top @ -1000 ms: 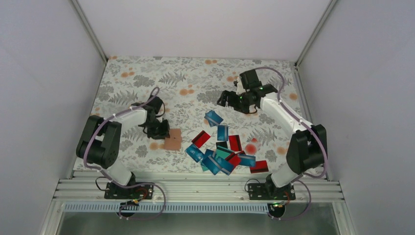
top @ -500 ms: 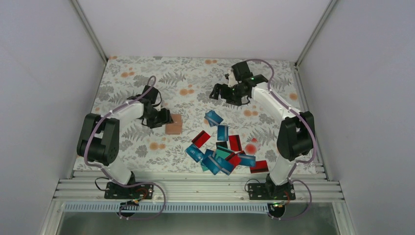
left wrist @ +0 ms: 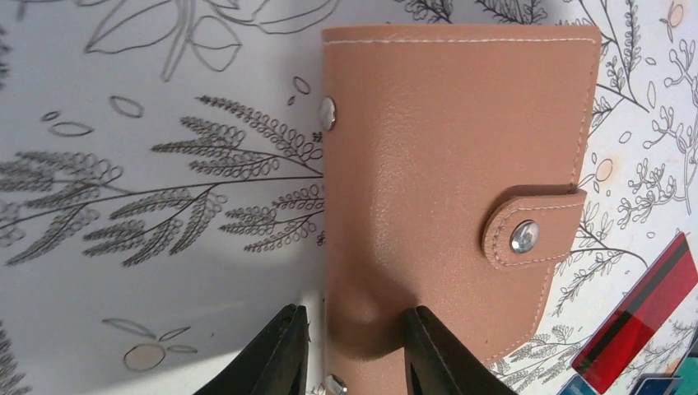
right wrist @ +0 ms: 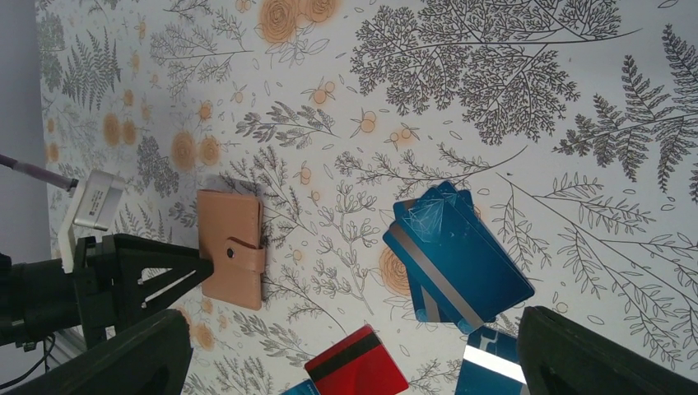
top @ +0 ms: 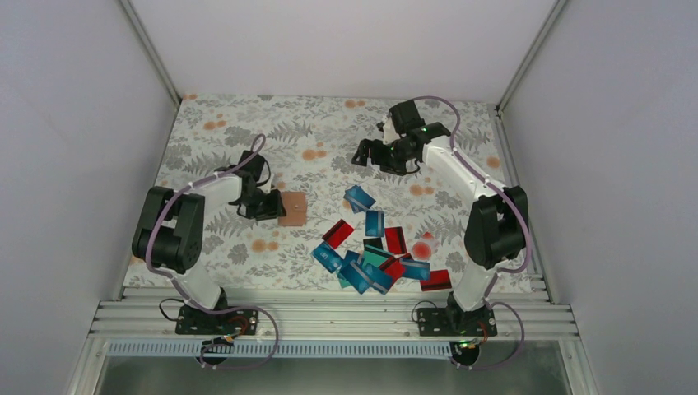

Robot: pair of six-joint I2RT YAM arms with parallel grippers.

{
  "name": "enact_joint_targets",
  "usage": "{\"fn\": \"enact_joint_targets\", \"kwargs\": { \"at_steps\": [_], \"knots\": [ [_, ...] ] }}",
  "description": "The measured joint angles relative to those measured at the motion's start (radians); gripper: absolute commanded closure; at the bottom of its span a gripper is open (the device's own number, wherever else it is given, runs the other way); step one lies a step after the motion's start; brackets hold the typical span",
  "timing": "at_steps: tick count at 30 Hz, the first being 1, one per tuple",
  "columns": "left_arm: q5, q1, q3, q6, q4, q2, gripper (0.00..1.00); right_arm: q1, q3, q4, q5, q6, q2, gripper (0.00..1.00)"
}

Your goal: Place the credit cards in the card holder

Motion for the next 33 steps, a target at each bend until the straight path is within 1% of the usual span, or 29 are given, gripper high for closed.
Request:
{"fn": "enact_joint_targets", "kwargs": {
  "at_steps": [2,6,7,12,18,26,33],
  "knots": [
    [0.011,0.0,-0.003,0.011,0.011,0.01,0.78,0.0,0.0,0.0,0.0,0.0,0.0,0.0],
    [0.042,0.002,-0.006,0.03,0.039,0.027,0.95,0.0,0.0,0.0,0.0,0.0,0.0,0.0],
    [0.055,0.005,-0.008,0.032,0.045,0.029,0.97,0.0,0.0,-0.001,0.0,0.0,0.0,0.0],
    [0.086,0.007,-0.009,0.036,0.061,0.029,0.98,0.0,0.001,-0.005,0.0,-0.001,0.001,0.03],
    [0.094,-0.007,0.009,-0.012,0.042,-0.005,0.98,0.021,0.04,-0.021,0.03,-0.002,0.027,0.03],
    [0.07,-0.069,0.182,-0.087,-0.005,-0.049,0.98,0.127,0.159,-0.053,0.115,-0.004,0.043,0.03],
    [0.024,-0.115,0.33,-0.139,-0.041,-0.052,0.98,0.145,0.198,-0.04,0.142,0.004,0.043,0.03]
  ]
}}
